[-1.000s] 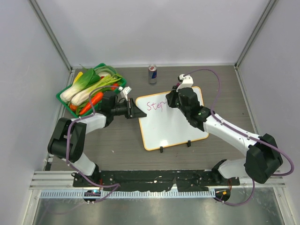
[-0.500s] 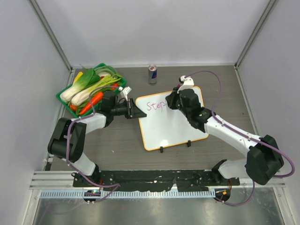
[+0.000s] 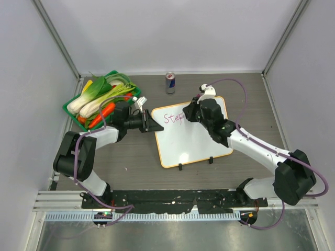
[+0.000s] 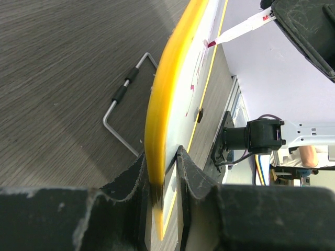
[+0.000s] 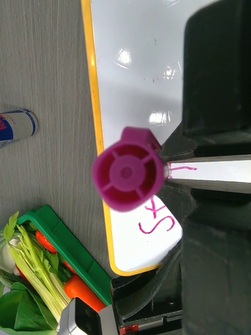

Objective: Write a sentence on the whiteboard

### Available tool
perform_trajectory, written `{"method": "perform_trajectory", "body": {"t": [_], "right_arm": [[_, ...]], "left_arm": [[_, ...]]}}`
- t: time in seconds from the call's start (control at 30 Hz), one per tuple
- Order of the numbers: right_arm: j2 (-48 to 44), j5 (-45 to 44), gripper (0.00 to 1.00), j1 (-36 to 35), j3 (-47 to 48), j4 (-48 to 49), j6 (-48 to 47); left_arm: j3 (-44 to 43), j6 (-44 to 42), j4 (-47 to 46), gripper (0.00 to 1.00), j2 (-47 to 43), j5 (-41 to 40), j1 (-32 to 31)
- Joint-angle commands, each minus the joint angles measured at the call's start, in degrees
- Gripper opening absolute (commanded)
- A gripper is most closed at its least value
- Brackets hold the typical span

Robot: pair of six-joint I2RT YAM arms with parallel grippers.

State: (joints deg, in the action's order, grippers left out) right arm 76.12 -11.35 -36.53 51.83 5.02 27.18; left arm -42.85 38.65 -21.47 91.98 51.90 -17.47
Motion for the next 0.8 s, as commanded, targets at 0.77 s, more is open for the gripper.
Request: {"method": "perform_trajectory", "body": {"t": [0.77], "right_arm": [[-15.8,11.5,0.01,12.5,-3.4,-1.6,-3.1]], "left_arm": [[0.4,-6.7,7.9,0.0,0.0,-4.7,-2.7]]}}
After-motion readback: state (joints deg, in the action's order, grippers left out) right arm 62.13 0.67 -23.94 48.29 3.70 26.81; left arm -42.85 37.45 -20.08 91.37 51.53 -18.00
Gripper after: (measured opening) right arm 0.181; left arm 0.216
